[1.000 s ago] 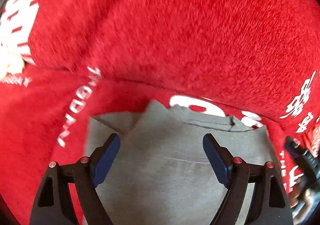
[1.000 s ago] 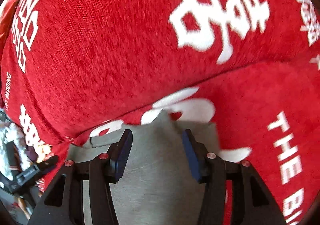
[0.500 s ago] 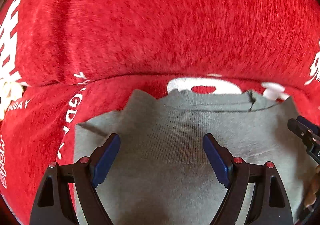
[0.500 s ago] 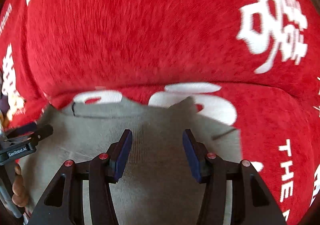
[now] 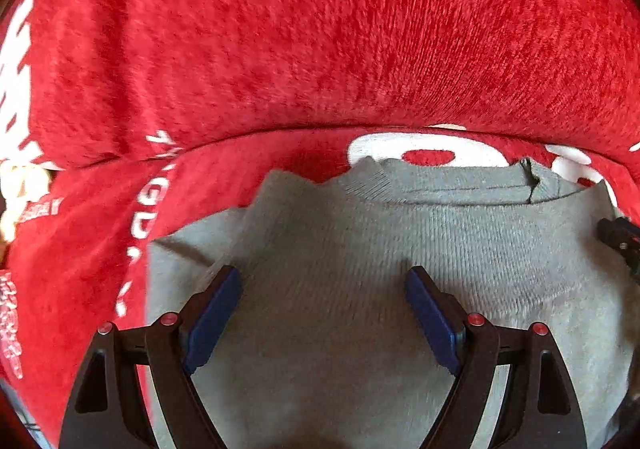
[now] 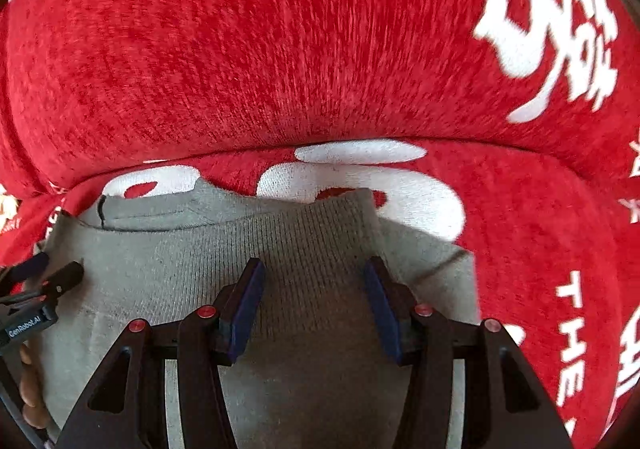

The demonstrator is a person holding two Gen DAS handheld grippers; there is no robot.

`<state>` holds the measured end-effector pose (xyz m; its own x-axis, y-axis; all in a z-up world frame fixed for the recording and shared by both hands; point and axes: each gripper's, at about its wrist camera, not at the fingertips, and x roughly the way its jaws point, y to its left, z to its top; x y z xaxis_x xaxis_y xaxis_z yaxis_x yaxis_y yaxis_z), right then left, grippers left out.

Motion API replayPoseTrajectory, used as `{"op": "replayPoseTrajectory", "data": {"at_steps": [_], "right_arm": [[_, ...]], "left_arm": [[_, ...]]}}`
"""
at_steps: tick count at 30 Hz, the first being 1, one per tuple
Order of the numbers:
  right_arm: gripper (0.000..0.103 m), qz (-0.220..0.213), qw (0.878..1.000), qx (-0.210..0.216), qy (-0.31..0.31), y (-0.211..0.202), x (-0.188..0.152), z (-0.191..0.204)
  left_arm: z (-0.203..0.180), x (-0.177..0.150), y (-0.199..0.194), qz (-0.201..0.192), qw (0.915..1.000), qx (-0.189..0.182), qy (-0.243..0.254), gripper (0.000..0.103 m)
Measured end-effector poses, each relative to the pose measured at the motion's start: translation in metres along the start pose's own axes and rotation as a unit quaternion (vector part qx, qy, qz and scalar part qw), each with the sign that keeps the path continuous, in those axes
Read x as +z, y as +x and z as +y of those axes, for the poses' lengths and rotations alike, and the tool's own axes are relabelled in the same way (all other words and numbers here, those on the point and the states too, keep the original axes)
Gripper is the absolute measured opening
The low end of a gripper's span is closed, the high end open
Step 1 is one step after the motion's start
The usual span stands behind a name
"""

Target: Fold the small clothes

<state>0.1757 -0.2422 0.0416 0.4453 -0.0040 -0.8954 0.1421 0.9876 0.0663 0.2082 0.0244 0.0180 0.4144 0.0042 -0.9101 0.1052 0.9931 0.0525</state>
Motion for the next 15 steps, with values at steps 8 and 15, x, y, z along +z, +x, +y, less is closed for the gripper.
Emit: {"op": "replayPoseTrajectory", "data": {"at_steps": [8, 15], "right_arm": [[0.057, -0.040, 0.997, 0.028, -0.052, -0.058, -0.062, 0.022], [0.068, -0.066, 0.992, -0.016, -0.109, -0.067, -0.112, 0.025]], "left_arm": [[-0.012, -0.055, -0.067, -0.051, 0.9974, -0.049, -0.015, 0.085], [-0.011, -0.104, -0.070, -0.057, 0.9983, -0.011, 0.002, 0.094]]}}
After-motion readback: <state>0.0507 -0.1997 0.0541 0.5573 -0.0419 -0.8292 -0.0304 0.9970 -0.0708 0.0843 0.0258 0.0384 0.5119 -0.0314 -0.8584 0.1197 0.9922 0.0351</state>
